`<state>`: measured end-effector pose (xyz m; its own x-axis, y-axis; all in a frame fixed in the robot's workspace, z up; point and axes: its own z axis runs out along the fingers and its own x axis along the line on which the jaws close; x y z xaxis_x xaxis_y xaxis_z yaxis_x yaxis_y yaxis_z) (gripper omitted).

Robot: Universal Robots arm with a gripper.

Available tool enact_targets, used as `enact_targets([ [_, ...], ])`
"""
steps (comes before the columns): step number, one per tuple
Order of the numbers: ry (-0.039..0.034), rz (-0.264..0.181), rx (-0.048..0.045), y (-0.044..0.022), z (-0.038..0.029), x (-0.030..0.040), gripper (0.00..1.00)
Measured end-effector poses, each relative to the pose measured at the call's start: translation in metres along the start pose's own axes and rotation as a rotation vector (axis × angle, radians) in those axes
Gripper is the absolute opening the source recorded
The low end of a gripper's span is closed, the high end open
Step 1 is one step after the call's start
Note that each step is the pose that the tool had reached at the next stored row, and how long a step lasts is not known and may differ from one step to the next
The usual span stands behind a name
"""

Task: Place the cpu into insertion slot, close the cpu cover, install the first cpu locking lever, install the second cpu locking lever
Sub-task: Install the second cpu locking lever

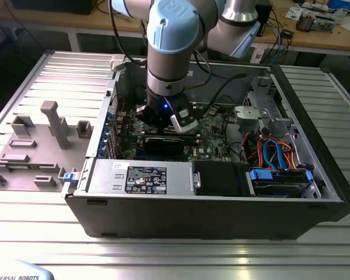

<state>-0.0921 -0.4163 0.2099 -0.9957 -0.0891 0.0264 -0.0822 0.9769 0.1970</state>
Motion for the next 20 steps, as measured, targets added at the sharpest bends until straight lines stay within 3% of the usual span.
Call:
enact_targets([
  [9, -0.0037, -0.002, -0.0456, -0.0013, 0.0073, 0.0015, 0.11],
  [10, -0.0067, -0.004, -0.079, -0.0017, 0.0124, 0.003, 0.11],
  [11, -0.0063, -0.003, -0.0782, -0.0005, 0.009, 0.0058, 0.11],
  [12, -0.0077, -0.004, -0.0813, 0.0001, 0.015, 0.0074, 0.11],
  [14, -0.008, -0.004, -0.082, 0.0002, 0.0154, 0.0077, 0.11],
  [17, -0.0084, -0.004, -0.0824, 0.0013, 0.0106, 0.0079, 0.11],
  [20, -0.0093, -0.004, -0.0821, 0.0013, 0.0107, 0.0084, 0.11],
])
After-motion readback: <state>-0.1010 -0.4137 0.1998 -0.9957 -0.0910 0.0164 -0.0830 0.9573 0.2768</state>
